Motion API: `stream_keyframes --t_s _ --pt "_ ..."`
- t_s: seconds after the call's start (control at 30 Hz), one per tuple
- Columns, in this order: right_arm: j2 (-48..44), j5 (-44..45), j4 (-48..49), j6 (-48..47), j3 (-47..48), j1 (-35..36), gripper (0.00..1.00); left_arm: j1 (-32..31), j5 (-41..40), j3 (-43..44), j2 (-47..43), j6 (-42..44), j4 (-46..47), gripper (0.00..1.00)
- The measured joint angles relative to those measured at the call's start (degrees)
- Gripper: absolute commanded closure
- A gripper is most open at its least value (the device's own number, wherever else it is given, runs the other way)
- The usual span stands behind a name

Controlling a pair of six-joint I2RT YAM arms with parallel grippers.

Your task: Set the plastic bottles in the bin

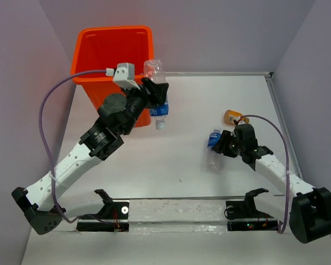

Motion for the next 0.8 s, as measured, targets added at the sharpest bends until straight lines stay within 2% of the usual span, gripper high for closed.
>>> stream_keyframes --t_s 0.07,0.17,0.37,0.4,0.47,0.5,0.53,0.67,0.8 --pt "-2.82 -0.70 0.24 0.85 -0.61 2.84 0.62 2.47 -0.52 5.31 1.31 0.85 -0.72 0.36" --pt "-6.56 -1.51 0.48 1.86 -0.63 6.01 0.62 8.46 -1.77 17.81 6.80 2.29 -2.62 0.36" --pt "-15.98 -3.65 0.76 3.76 -0.63 7.98 0.64 20.57 -3.72 37.51 19.47 4.81 -5.42 0.35" --pt "-17.09 -3.76 0.81 3.78 -0.61 7.98 0.64 21.33 -4.15 38.66 20.57 5.01 -5.40 0.34" --pt "-19.28 -4.24 0.79 3.93 -0.59 7.98 0.64 24.20 -6.01 42.99 24.50 6.47 -5.99 0.12" --pt "-19.85 -4.44 0.81 3.93 -0.57 8.00 0.64 24.98 -6.51 44.04 25.99 7.13 -6.08 0.04" --pt "-20.33 -4.70 0.74 3.93 -0.44 8.20 0.64 26.29 -7.10 45.97 27.96 7.76 -6.67 0.01" --pt "-20.20 -5.60 0.63 3.93 1.29 8.41 0.65 28.94 -7.80 53.94 35.52 9.22 -10.60 0.01" --pt "-17.62 -6.73 2.29 4.20 5.73 9.18 0.65 29.70 -5.38 52.04 35.89 9.03 -14.14 0.01"
